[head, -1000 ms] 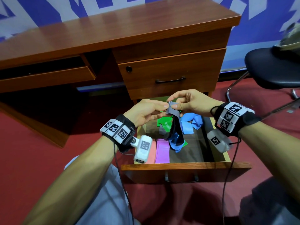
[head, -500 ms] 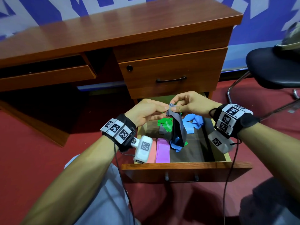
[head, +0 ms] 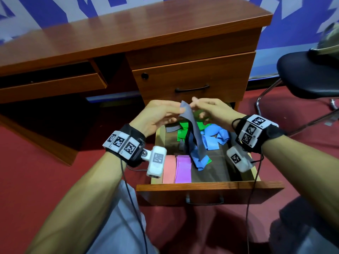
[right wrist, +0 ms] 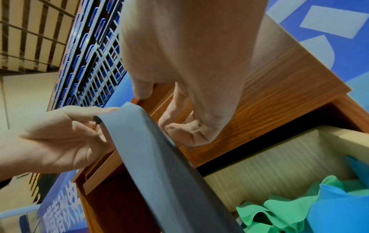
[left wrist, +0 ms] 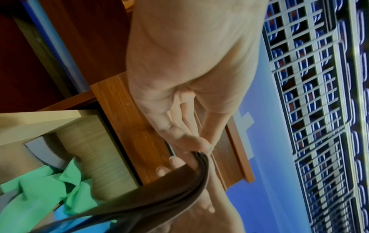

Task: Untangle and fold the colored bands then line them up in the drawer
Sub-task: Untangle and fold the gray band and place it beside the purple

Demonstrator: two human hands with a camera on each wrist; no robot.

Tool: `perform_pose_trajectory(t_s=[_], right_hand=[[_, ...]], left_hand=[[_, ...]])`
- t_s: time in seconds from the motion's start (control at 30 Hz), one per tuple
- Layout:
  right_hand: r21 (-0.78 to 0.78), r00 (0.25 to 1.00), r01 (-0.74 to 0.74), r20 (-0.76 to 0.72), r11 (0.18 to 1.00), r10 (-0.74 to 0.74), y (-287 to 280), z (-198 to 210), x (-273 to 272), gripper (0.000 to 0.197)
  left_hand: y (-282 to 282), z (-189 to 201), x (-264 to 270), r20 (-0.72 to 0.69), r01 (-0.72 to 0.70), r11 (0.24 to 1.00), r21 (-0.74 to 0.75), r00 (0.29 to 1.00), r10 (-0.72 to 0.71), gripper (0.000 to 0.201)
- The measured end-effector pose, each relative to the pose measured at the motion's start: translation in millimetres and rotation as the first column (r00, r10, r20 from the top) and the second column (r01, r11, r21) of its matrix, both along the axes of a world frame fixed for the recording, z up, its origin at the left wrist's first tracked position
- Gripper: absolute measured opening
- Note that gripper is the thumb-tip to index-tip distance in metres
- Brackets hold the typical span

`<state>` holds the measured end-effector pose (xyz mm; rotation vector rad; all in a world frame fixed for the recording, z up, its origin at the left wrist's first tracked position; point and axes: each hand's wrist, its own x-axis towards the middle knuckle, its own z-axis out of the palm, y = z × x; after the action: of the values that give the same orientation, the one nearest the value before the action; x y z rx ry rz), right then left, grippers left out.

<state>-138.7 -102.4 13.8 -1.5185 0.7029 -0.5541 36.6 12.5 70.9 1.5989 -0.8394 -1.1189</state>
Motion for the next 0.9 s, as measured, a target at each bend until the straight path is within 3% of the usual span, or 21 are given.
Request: perform_pose_trajectory(t_s=[0.07,0.13,0.2,0.27,0.33,0.5,0.6,0.67,0.73,0.9], right_hand=[[0.092,0.993,0.121,-0.011,0.988,-0.12,-6.3,-1.0,8.2,0.05],[-0.05,0.97,0.119,-0.209,0.992,-0.127,-7.3,-9.1,14.8,0.048],[-0.173,0.857,-0.107,-0.515,0.979,0.003,-3.3,-26.5,22.1,0.034],[-0.123,0.668,-0.338,-0.73,0.933,0.146,2.6,-49.1,28.9,0.028],[-0.113,0.521,-0.485,-0.834,0.867,0.183,10.8,-65.9,36.1,0.028],[-0.042,0.324,-0.705,-0.907,0.708,0.269,24.2,-109.2,57.9,0.038],[-0.217,0.376,-0.759,-0.916,0.614,0.14,28.0,-126.1,66.5,0.034],[-0.308,0.419,-0.753,-0.906,0.581,0.064,29.1,-133.4,74.2,0.042],[-0.324,0.409,-0.772,-0.912,0.546,0.038,30.0,-138.5,82.1,0.052],[-0.323,0.391,-0.74,-0.92,0.59,-0.013,28.4,-137.1,96.7,0.039]], left_hand=[[1.1,6.6,10.6,-0.051,-0.146,0.987,-0.07,0.988,0.143,0.012],[2.8,9.6,21.2,-0.118,-0.29,0.947,-0.138,0.954,0.275,0.013],[5.6,12.4,30.3,-0.193,-0.385,0.9,-0.205,0.917,0.349,0.015],[7.8,14.8,36.2,-0.241,-0.45,0.86,-0.239,0.886,0.397,0.022],[9.7,14.7,39.3,-0.258,-0.49,0.835,-0.251,0.865,0.431,0.025],[7.6,7.5,40.6,-0.246,-0.479,0.828,-0.292,0.874,0.419,0.022],[3.4,6.2,39.3,-0.17,-0.452,0.834,-0.317,0.892,0.419,0.021],[2.6,6.6,39.4,-0.16,-0.448,0.839,-0.309,0.894,0.419,0.021],[2.7,6.6,39.8,-0.156,-0.447,0.846,-0.29,0.895,0.419,0.021],[4.2,7.2,38.4,-0.154,-0.441,0.857,-0.264,0.897,0.414,0.018]])
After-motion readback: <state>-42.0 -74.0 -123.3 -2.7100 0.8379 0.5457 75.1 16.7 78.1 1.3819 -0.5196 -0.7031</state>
